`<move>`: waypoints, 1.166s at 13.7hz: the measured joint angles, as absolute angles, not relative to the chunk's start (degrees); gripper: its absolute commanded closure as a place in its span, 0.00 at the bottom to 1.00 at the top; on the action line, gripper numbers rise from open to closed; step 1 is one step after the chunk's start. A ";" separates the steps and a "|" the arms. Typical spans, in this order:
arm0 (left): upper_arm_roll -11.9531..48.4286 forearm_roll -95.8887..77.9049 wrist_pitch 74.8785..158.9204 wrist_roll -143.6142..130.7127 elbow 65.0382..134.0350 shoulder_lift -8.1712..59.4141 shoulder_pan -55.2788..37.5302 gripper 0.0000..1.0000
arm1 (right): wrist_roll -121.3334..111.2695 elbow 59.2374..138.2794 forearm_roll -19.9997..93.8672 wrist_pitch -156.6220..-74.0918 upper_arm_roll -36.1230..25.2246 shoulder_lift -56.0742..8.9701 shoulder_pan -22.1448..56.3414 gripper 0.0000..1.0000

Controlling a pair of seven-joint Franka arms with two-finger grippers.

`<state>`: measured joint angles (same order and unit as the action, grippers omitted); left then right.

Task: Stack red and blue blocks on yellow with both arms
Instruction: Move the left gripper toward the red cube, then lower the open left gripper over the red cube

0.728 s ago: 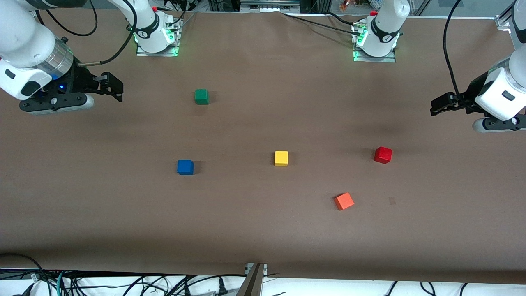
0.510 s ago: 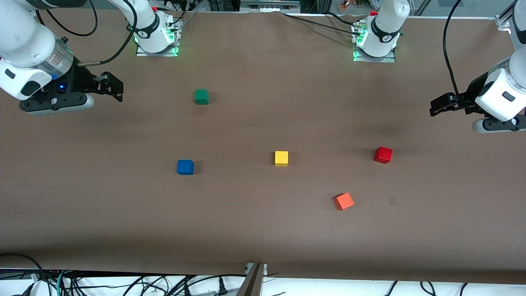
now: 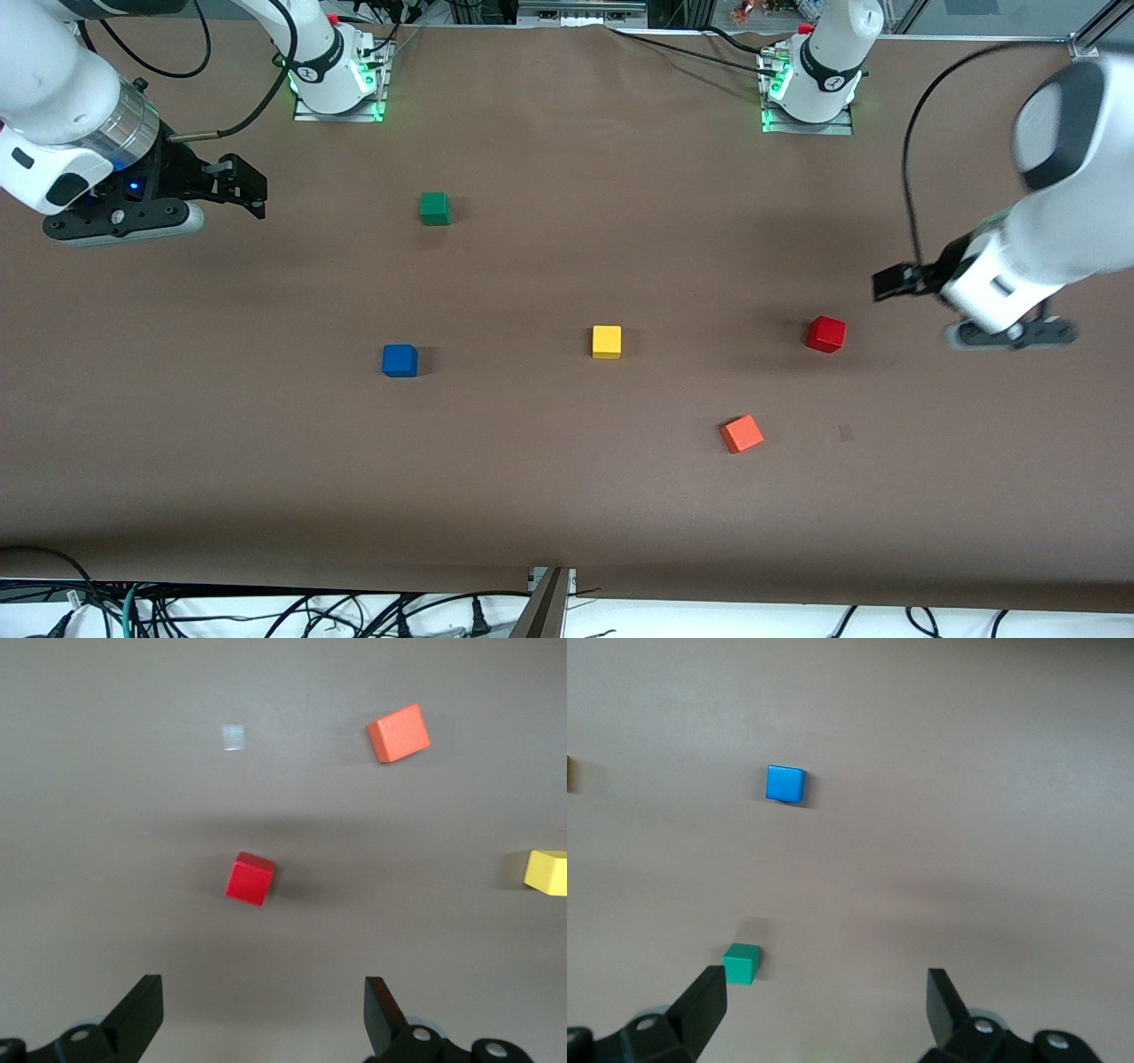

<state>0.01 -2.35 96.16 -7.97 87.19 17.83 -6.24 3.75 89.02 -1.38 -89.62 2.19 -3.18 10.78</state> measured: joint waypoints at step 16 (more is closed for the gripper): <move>-0.23 3.24 139.25 3.69 119.23 24.49 -7.81 0.00 | 3.75 88.95 -1.38 -89.64 2.20 -3.18 10.81 0.00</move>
<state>-0.23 3.24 139.25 3.69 119.23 24.49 -7.81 3.75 88.95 -1.38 -89.64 2.20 -3.18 10.81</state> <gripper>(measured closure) 0.000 0.000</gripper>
